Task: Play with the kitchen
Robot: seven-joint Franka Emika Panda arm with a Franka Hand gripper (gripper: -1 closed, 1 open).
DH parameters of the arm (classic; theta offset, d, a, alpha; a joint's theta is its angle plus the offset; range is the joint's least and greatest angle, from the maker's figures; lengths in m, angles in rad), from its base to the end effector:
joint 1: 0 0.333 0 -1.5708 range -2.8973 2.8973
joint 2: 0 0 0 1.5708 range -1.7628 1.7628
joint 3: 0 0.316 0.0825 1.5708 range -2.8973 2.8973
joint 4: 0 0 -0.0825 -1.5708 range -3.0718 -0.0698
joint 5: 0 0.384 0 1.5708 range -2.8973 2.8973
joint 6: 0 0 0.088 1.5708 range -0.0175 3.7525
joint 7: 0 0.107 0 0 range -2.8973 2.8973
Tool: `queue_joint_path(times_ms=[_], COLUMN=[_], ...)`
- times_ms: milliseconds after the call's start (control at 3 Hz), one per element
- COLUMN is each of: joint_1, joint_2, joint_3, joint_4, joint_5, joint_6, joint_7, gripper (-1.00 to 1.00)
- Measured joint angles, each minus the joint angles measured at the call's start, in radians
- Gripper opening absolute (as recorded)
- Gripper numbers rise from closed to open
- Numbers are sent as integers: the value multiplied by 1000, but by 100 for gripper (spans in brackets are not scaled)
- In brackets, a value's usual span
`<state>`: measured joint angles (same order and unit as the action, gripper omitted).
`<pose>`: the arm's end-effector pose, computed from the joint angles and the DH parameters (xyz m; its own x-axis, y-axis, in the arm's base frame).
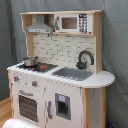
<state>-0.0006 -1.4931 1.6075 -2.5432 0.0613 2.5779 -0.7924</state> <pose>0.0576 0.4583 0.3127 -0.1021 0.7117 -0.6951 0.0559 0.7017 0.7103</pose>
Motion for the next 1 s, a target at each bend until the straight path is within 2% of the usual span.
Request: queue_joint_path(times_ms=[333, 667, 1000], joint_1=[-5, -76, -165], joint_2=[-4, -4, -4], joint_3=[-56, -80, -76], joint_4=[53, 57, 93], joint_5=[-69, -129, -148], joint_6=[2, 31, 80], joint_7=[-11, -25, -25], gripper=[100, 100, 100])
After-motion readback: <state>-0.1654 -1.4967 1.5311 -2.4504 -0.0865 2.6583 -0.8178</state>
